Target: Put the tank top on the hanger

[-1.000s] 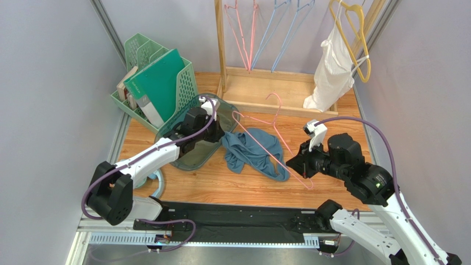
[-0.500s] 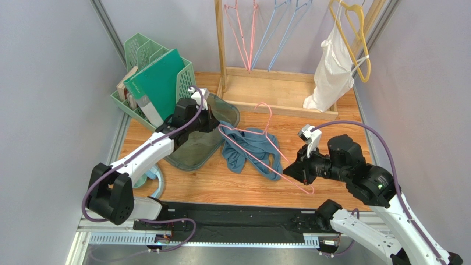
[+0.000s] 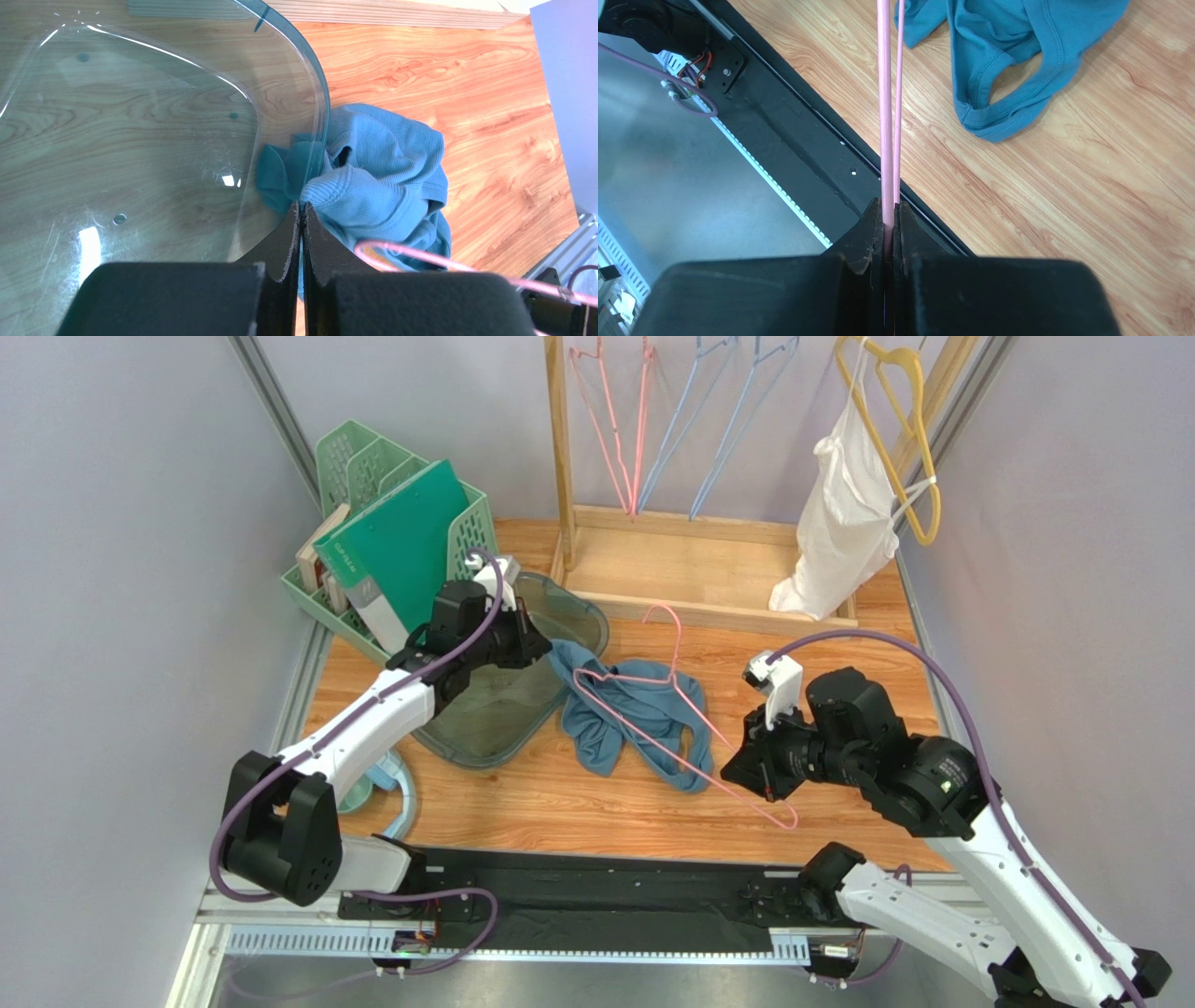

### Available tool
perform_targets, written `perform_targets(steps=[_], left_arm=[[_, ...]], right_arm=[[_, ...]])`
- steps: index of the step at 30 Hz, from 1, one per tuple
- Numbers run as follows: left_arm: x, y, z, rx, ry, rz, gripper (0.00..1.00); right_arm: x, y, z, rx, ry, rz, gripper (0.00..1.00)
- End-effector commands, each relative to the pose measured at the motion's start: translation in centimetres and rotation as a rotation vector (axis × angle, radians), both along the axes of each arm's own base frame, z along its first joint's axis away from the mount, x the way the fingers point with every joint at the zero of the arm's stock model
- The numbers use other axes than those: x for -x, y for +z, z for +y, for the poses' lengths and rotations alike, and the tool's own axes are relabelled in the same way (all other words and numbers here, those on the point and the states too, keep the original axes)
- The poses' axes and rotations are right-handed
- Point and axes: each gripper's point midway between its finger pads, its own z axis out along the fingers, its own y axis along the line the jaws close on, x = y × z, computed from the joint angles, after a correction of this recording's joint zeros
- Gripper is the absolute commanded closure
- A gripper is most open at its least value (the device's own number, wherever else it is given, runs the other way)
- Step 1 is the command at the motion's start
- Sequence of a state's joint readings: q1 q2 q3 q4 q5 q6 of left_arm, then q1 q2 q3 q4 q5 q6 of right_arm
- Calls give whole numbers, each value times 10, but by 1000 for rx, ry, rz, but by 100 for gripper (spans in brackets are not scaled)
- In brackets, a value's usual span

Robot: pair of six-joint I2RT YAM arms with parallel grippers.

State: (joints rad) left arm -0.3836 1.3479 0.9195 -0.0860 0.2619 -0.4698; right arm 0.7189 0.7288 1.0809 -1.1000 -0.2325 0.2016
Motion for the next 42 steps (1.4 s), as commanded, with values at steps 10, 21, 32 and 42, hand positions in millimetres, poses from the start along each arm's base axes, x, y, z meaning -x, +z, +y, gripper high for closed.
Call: perform_targets(steps=[10,21,32,42], left_arm=[[9,53,0,56,-56,-120,100],[21,51,15,-21,-45,-131,100],[28,49,17,-26,-57,-132,100],[27,67,7,19,-96,-164,100]], right_arm=[[-16,15,3,46,-49,-63,100],[-23,38,1,89,-64,-138,100],[-26,45,3,101,-49,-161,100],[-11,35,35,21,65,-117,100]])
